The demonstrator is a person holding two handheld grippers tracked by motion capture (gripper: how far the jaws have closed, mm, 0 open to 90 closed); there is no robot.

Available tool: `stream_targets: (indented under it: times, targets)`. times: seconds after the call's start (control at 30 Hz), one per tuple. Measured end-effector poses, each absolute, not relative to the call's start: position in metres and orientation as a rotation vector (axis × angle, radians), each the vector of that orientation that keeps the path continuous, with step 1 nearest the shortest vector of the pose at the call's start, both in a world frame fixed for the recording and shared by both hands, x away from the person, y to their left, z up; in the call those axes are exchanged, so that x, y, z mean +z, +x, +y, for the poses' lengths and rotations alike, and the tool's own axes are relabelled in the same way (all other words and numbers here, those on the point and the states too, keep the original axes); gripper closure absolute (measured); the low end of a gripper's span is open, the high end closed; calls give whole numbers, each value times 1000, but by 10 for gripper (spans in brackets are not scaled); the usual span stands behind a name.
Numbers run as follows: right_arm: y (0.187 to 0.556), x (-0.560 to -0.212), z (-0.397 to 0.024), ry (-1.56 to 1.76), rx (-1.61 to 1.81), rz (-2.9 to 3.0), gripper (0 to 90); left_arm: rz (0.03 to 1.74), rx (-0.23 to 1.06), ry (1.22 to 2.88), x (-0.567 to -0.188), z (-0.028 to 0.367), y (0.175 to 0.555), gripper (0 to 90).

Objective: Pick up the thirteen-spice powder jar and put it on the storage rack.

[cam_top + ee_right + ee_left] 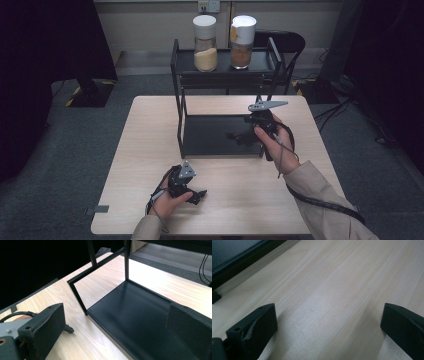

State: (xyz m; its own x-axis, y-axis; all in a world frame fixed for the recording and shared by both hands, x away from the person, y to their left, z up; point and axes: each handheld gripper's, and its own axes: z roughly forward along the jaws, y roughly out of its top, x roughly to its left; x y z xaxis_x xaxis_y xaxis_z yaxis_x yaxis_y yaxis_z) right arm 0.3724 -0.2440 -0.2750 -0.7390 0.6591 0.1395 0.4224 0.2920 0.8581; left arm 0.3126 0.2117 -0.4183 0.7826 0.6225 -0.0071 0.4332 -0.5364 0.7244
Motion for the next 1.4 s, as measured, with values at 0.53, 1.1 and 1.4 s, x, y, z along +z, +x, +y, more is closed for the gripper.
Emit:
stream_targets:
  times: [0.53,1.1,1.4]
  targets:
    - [367,-303,-250,1025,1394,2359,12,779,325,2221,-418,212,313,0]
    - [357,-339,-263,1078,1370,2397,11,779,325,2222,-418,212,313,0]
    - [351,-355,-271,1097,1337,2412,11,779,325,2222,-418,212,313,0]
